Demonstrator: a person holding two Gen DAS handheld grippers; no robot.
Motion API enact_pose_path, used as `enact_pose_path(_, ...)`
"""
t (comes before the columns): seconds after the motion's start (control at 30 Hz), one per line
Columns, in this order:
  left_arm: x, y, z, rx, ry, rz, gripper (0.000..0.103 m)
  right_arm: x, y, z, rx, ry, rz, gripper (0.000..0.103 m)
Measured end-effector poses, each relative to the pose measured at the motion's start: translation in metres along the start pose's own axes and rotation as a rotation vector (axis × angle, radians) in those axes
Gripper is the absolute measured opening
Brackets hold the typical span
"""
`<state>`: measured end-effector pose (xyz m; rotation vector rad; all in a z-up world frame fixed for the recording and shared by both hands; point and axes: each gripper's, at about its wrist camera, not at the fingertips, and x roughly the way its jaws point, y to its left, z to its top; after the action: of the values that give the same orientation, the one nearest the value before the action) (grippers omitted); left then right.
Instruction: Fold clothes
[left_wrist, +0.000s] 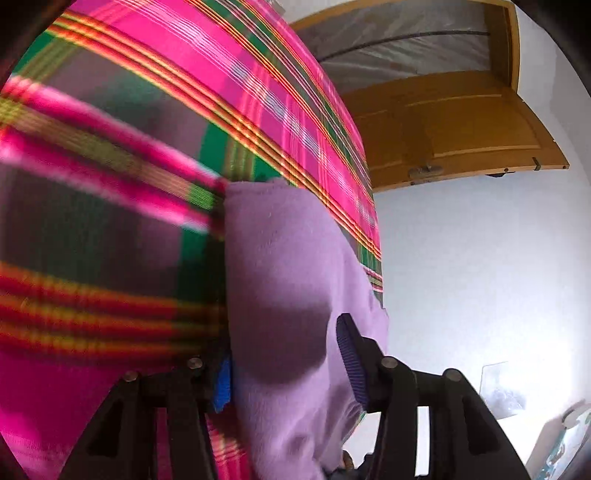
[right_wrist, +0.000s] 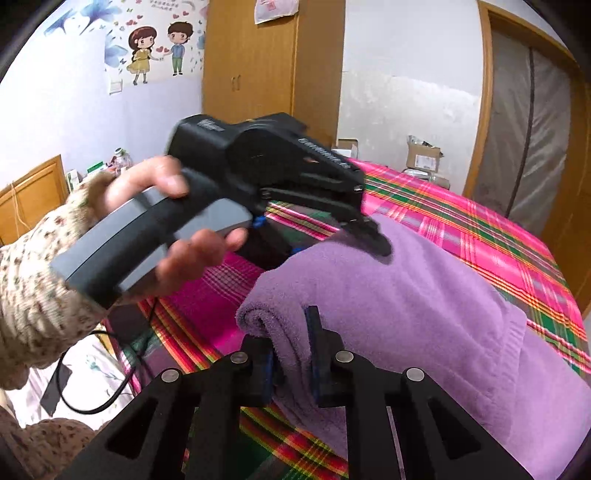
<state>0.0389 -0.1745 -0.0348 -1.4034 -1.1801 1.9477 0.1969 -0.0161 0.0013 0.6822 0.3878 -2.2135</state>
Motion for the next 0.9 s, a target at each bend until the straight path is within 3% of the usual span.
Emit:
enact_pose_path(0.13,-0.001,0.000,0.005,-0.002,-0.015,-0.022,0.017,-0.001,0.001,0.003,0.002,-0.001,-0.006,0.014)
enact_pose_path(0.23,-0.006,-0.005,0.005,0.031,-0.049,-0.010,0.013,0.004,0.001,0.009,-0.003,0.000,-0.011,0.014)
enact_pose_path(0.47,-0.044,-0.002,0.007,0.062,-0.119,-0.005,0.012,0.013,0.017,0.027,-0.039,-0.002,0.007,0.013)
enact_pose_path(0.9,-0.126,0.044,-0.008,0.025,-0.217,0.111,0.012,0.044,0.069,0.059,-0.121,0.004,0.209,0.013)
